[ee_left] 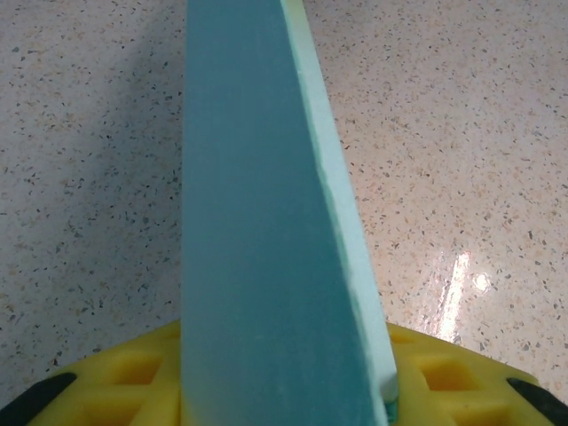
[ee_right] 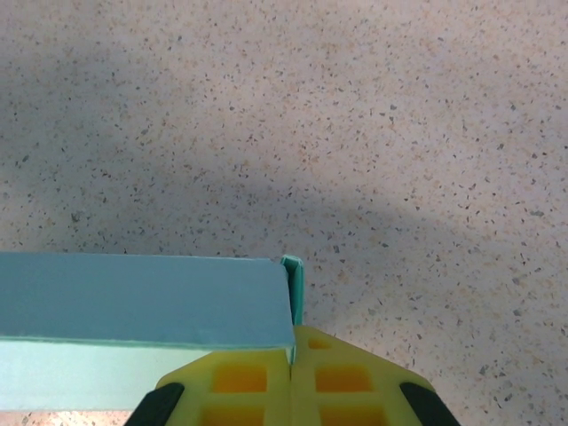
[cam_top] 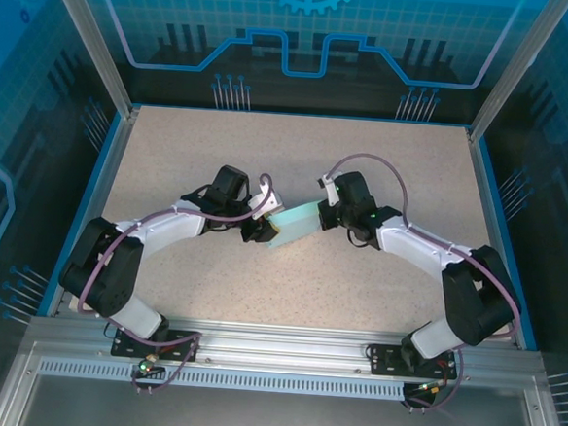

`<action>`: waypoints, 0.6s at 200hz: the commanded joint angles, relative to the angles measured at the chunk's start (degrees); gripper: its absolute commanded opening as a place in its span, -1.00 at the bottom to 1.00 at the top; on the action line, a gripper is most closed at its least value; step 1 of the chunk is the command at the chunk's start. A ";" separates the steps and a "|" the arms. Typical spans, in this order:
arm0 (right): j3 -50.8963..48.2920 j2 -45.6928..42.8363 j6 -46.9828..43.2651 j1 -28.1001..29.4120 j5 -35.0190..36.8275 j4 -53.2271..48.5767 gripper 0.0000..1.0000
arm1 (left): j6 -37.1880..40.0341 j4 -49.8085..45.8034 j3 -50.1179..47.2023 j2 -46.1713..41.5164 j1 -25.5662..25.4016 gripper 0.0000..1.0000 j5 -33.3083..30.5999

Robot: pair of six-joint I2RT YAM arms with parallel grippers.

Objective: Fold the paper box

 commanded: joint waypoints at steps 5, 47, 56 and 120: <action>-5.36 1.92 0.75 2.45 -3.40 -4.59 -0.93 | 1.08 0.32 2.11 2.11 -0.05 -0.38 -7.21; -4.05 1.10 1.28 3.56 -1.31 -5.37 -0.94 | 0.94 0.08 2.26 2.14 -0.20 -0.28 -7.25; -3.38 0.87 1.64 3.63 -0.72 -6.22 -0.95 | 0.82 0.02 2.24 2.13 -0.21 -0.25 -7.35; -0.47 -0.10 4.24 6.29 5.55 -10.57 -0.96 | -1.79 1.87 1.85 1.25 -0.20 0.21 -7.25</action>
